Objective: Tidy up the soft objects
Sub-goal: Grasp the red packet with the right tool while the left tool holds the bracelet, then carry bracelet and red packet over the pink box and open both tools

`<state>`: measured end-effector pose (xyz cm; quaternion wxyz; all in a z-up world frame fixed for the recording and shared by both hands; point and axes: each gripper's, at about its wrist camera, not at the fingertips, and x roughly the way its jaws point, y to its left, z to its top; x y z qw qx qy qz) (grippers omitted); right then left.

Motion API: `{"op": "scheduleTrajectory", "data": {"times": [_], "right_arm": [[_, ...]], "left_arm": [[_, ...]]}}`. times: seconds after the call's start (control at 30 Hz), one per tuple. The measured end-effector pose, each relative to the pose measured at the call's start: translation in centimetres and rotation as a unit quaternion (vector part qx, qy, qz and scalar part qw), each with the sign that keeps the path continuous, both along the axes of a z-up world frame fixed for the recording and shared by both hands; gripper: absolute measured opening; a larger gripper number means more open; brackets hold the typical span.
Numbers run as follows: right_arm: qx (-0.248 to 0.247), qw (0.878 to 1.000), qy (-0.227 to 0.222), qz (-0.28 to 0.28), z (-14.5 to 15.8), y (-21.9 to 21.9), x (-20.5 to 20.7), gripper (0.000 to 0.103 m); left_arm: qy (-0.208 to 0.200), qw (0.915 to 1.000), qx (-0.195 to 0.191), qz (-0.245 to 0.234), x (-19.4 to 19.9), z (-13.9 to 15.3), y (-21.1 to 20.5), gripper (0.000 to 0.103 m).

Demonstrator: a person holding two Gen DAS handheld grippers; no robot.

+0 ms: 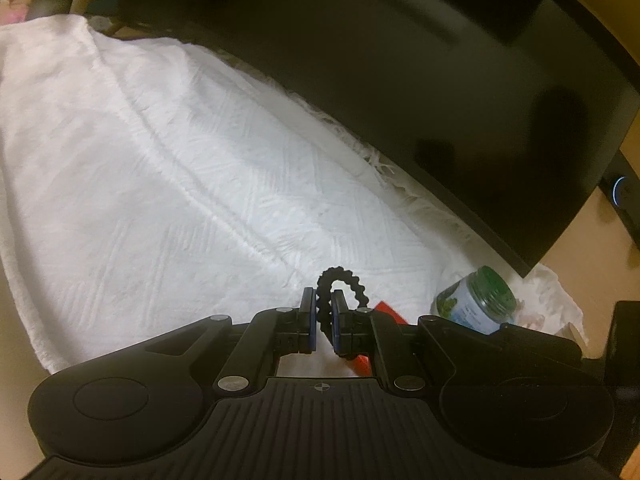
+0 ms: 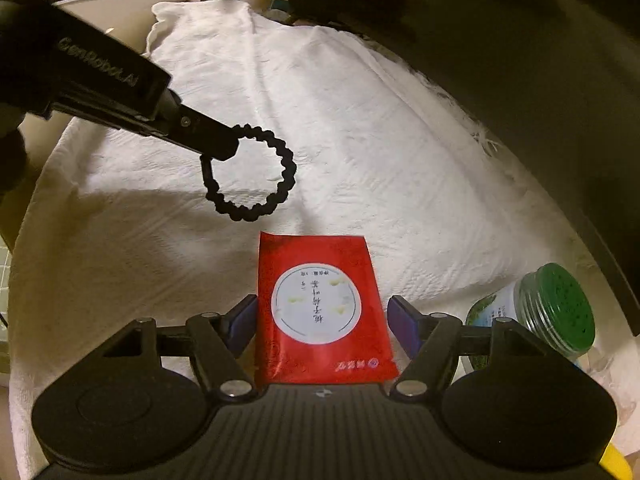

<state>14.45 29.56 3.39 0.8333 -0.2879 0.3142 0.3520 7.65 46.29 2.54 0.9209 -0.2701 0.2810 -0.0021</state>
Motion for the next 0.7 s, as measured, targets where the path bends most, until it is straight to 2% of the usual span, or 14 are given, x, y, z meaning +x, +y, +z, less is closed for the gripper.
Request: {"op": "scheduleTrajectory", "data": {"times": [0.07, 0.13, 0.23, 0.4, 0.5, 0.7], "right_arm": [[0.009, 1.000, 0.017, -0.012, -0.1, -0.2, 0.9, 0.069], [0.029, 0.999, 0.032, -0.016, 0.3, -0.9, 1.1, 0.055], [0.048, 0.998, 0.036, -0.023, 1.7, -1.6, 0.5, 0.047], [0.074, 0.996, 0.008, -0.041, 5.9, -4.0, -0.8, 0.046], [0.083, 0.994, -0.031, -0.058, 9.0, -5.7, -0.8, 0.046], [0.102, 0.981, -0.098, -0.132, 14.9, -11.1, 0.0, 0.046]], "left_arm": [[0.003, 1.0000, 0.000, 0.004, -0.1, -0.2, 0.0, 0.009], [0.005, 0.9999, 0.000, 0.010, -0.2, -0.1, 0.0, 0.009], [0.005, 0.9998, -0.002, 0.017, 0.0, 0.6, 0.2, 0.009], [-0.018, 0.9997, 0.006, 0.015, 1.9, 4.1, -0.2, 0.009], [-0.040, 0.9990, 0.017, 0.002, 3.9, 7.1, -1.2, 0.009], [-0.084, 0.9949, 0.036, -0.043, 7.6, 12.1, -5.1, 0.009]]}}
